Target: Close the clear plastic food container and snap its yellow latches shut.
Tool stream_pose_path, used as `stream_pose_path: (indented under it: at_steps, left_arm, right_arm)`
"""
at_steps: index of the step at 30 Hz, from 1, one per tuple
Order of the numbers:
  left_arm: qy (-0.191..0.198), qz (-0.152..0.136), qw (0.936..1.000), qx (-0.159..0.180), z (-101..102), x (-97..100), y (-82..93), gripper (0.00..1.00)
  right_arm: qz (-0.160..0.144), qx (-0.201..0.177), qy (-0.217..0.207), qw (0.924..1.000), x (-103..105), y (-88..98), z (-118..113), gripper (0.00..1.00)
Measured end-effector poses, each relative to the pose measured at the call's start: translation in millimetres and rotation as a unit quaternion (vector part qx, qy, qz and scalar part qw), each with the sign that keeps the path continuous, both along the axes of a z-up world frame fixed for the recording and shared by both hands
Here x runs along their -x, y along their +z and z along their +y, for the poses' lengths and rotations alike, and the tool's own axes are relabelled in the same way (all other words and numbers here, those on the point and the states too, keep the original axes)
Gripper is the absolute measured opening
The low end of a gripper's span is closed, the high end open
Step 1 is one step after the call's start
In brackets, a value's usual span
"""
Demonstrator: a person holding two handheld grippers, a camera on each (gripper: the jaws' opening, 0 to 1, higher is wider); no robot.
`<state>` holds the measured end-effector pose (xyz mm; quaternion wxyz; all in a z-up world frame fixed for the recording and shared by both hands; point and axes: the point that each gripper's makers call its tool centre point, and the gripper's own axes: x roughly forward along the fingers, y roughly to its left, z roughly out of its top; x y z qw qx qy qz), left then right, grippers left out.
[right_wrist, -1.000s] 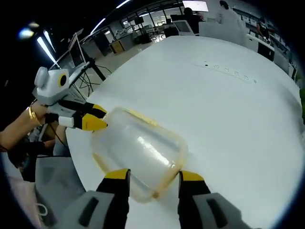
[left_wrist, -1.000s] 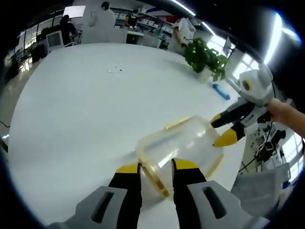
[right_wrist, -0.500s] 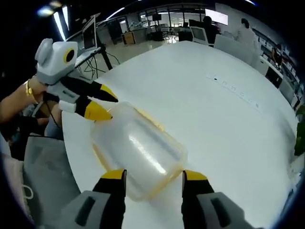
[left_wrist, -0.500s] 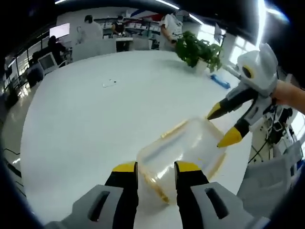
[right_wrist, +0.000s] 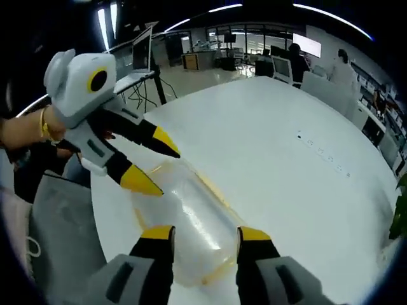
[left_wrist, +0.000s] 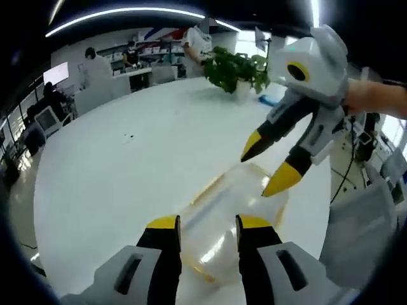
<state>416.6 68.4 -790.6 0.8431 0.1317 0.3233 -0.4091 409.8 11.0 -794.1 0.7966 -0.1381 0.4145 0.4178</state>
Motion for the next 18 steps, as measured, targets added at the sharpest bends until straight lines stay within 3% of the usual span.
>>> stream_pose_path:
  at_steps: [4,7,11,13,18]
  left_arm:
    - [-0.009,-0.013,0.9998,-0.014,-1,6.9,-6.3,0.31]
    - [-0.025,-0.004,0.9994,-0.024,-4,17.8,-15.0,0.32]
    - [-0.036,-0.014,0.9991,-0.019,-9,23.0,-13.1,0.34]
    - [-0.055,-0.040,0.9974,-0.024,-12,24.3,-11.3,0.35]
    - [-0.066,-0.053,0.9962,-0.019,-16,30.7,-10.6,0.33]
  right_arm:
    - [0.003,-0.010,-0.002,0.9999,-2,-1.0,8,0.32]
    - [0.010,-0.018,-0.005,0.9998,-2,-2.7,15,0.31]
    - [0.007,-0.023,-0.006,0.9997,-5,-4.9,24,0.30]
    - [0.007,-0.027,-0.002,0.9996,-6,-5.1,30,0.30]
    - [-0.009,-0.018,0.019,0.9996,-10,-3.0,36,0.34]
